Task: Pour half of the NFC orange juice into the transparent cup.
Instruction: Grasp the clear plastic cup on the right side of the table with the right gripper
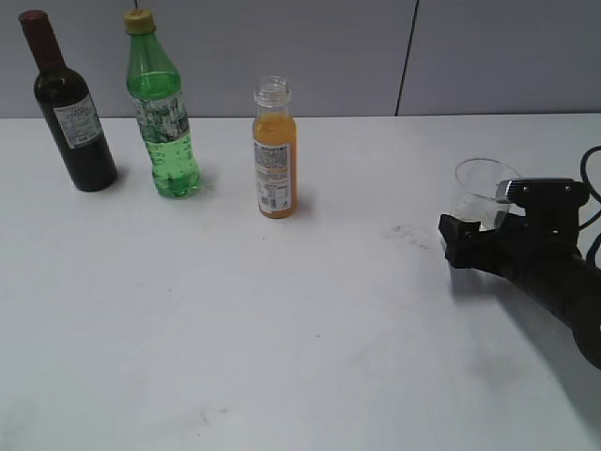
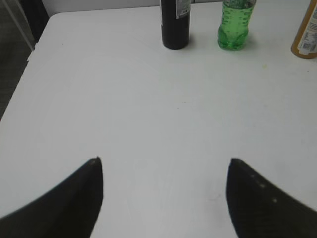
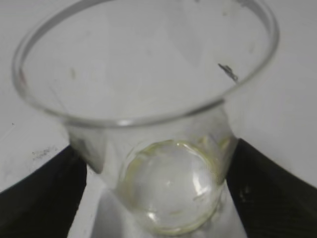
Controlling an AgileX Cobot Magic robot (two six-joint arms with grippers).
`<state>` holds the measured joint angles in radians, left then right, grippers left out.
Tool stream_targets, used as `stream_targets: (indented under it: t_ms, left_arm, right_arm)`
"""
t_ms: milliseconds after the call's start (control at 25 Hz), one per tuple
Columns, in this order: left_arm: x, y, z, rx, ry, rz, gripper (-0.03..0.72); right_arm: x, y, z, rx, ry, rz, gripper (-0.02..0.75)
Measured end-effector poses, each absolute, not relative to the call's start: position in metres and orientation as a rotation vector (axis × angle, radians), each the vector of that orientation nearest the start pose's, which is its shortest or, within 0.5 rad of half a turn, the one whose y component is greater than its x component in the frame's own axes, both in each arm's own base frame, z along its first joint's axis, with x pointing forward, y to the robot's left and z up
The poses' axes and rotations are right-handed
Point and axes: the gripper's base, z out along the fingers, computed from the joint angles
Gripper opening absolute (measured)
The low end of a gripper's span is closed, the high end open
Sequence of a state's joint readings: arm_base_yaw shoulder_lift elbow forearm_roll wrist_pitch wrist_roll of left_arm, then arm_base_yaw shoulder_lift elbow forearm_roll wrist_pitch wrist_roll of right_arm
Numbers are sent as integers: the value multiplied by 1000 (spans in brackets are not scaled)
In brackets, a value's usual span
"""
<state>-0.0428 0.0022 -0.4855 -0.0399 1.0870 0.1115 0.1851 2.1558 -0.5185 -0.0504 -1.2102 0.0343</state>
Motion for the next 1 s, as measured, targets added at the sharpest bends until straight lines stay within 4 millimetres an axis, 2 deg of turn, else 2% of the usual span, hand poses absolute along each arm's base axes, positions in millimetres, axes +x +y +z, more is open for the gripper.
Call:
stream_targets:
  t_ms: [360, 560, 640, 840, 1000]
  left_arm:
    - [-4, -3, 271, 163, 2080, -6, 587]
    - [-4, -3, 271, 163, 2080, -6, 587]
    - [-4, -3, 271, 163, 2080, -6, 587]
    - [-4, -3, 271, 163, 2080, -6, 587]
    - [-4, -3, 271, 163, 2080, -6, 587]
  right_arm:
    - [313, 63, 44, -190, 1893, 180, 675]
    - [315, 63, 41, -190, 1894, 180, 664]
    - [315, 63, 41, -190, 1894, 181, 646]
    - [315, 63, 41, -190, 1892, 181, 544]
    - [315, 63, 41, -190, 1892, 181, 535]
